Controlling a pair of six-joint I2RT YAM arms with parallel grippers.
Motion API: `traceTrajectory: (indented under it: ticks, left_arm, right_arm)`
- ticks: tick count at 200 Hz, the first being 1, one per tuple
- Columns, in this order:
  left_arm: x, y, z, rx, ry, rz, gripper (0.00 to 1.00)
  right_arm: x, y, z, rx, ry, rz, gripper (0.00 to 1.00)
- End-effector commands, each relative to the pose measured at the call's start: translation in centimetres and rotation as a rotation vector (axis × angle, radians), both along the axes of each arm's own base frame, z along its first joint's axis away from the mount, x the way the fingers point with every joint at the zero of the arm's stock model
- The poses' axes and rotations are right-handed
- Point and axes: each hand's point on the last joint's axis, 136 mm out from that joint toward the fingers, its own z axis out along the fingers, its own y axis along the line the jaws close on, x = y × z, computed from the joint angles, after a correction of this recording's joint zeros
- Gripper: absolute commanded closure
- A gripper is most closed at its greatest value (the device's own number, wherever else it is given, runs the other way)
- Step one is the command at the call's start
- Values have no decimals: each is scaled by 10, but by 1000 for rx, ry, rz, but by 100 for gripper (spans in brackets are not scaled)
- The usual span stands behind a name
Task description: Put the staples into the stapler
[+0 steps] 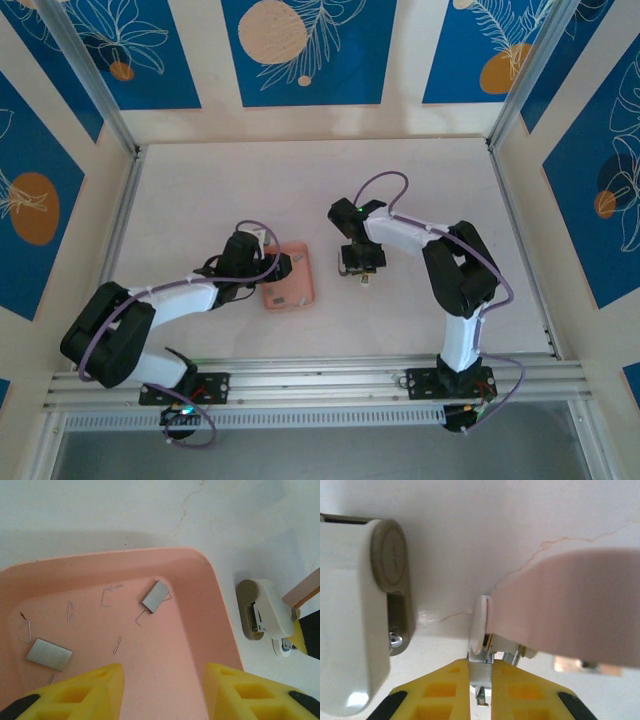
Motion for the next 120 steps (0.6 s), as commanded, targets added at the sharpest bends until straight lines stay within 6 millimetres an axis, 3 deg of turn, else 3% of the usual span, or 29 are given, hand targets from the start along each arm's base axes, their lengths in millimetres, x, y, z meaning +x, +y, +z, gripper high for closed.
traceTrajectory:
  ticks: [1,43,82,120]
  left_arm:
    - [-1,3,4,-4,1,2,55]
    - [-1,3,7,-5,-5,1,55]
    - [-1,2,9,-7,-8,1,55]
    - [0,2,10,-4,-9,-1,55]
  right_arm:
    - [2,-1,19,40,-59,-2,85]
    - [0,-4,36,114,-103,-42,85]
    - [1,-16,34,168,-109,-118,85]
    - [-1,-12,29,189,-89,-120,85]
